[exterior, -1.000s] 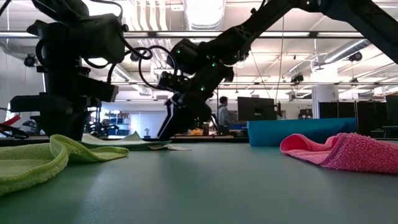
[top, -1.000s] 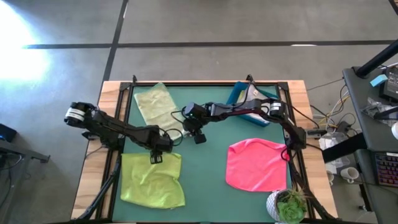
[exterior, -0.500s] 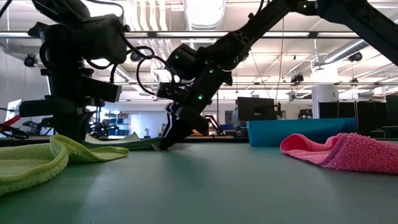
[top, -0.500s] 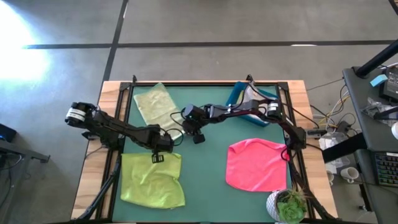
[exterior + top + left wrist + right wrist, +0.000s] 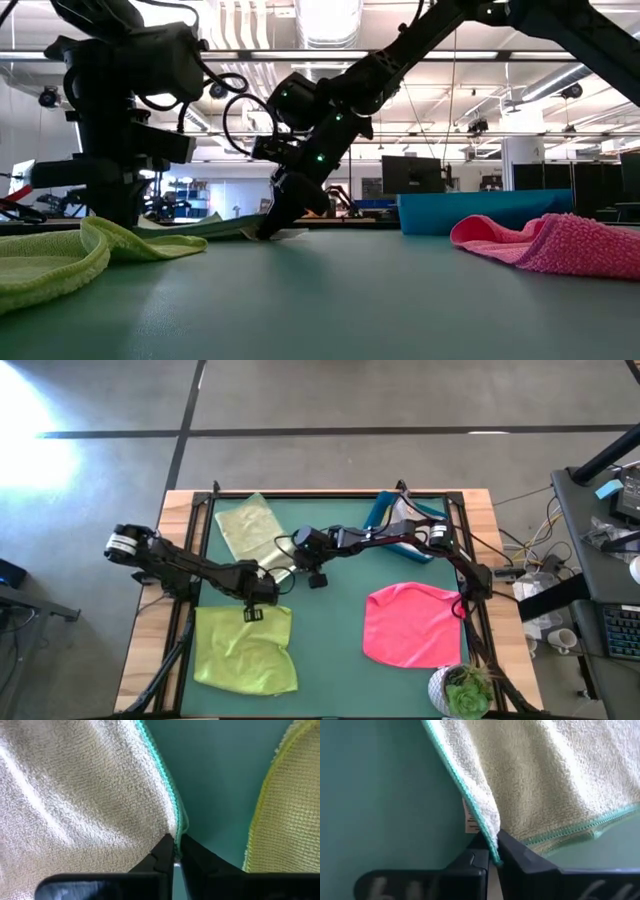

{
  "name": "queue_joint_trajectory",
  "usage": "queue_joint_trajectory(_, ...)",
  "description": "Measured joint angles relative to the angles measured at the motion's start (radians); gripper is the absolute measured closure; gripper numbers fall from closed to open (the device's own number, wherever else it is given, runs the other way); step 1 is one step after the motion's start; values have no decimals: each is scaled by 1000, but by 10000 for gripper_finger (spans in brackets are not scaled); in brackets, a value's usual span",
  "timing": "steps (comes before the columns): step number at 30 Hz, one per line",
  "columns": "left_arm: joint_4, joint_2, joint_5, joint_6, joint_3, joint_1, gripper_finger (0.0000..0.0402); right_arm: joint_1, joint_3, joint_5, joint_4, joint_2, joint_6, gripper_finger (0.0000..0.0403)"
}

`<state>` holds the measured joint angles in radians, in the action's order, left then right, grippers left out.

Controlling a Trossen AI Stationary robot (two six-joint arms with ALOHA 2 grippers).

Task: Fold microfiber towels
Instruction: Fold the light green microfiber cloth

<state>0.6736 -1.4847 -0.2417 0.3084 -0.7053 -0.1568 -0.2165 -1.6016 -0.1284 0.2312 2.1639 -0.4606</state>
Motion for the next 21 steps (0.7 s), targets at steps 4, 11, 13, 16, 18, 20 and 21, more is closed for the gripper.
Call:
queue_joint_trajectory(4,-22,42,0,0,1,2,394,0,-43,7,96,0,48,393)
queue_joint_trajectory(11,-23,92,99,1,-56,1,393,36,-250,-1,537,-8,120,393)
queue_joint_trajectory(13,-16,102,157,1,-82,-1,393,51,-312,-2,632,-9,160,394)
queue_joint_trajectory(16,-9,127,230,0,-114,-6,393,72,-405,-3,757,-9,213,394)
queue_joint_trajectory(18,27,150,248,-1,-138,-7,393,84,-459,-5,821,-10,234,394)
queue_joint_trajectory(20,109,181,249,0,-173,-7,393,95,-508,-9,885,-11,251,394)
queue_joint_trajectory(21,164,196,249,0,-197,-7,393,101,-529,-10,908,-11,260,394)
